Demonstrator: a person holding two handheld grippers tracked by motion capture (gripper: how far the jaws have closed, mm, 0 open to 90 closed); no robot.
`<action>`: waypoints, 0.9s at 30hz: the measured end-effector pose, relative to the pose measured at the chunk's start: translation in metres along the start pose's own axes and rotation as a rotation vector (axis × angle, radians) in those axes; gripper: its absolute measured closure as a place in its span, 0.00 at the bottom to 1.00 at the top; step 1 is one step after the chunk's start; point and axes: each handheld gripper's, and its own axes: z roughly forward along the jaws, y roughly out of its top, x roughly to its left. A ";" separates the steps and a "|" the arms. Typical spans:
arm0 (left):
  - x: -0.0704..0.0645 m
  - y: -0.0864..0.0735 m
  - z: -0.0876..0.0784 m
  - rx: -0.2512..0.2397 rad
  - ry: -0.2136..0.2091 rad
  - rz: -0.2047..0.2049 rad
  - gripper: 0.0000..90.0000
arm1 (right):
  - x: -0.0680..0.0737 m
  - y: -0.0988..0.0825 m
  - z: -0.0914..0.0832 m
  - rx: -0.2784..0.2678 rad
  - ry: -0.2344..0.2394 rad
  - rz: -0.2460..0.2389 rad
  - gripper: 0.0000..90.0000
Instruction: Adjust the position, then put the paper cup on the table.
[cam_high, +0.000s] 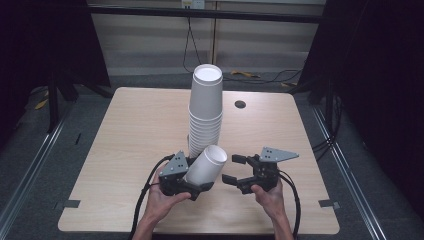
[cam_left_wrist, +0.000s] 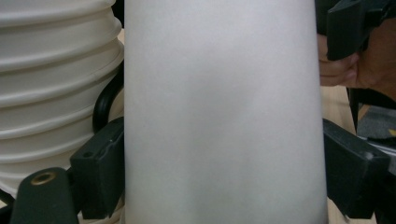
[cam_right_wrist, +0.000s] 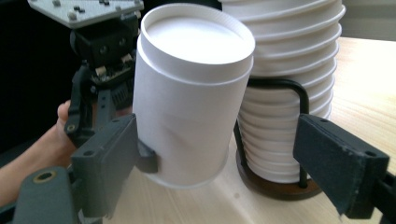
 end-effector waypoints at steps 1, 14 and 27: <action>0.000 0.000 0.000 -0.008 -0.004 -0.007 0.16 | 0.000 0.000 -0.001 0.007 0.001 -0.003 0.16; 0.000 -0.005 0.002 0.135 -0.039 0.053 0.16 | 0.000 -0.005 -0.001 0.095 -0.021 -0.037 0.17; 0.001 0.003 0.008 0.244 -0.046 0.110 0.16 | 0.002 -0.008 0.001 0.199 -0.021 -0.054 0.15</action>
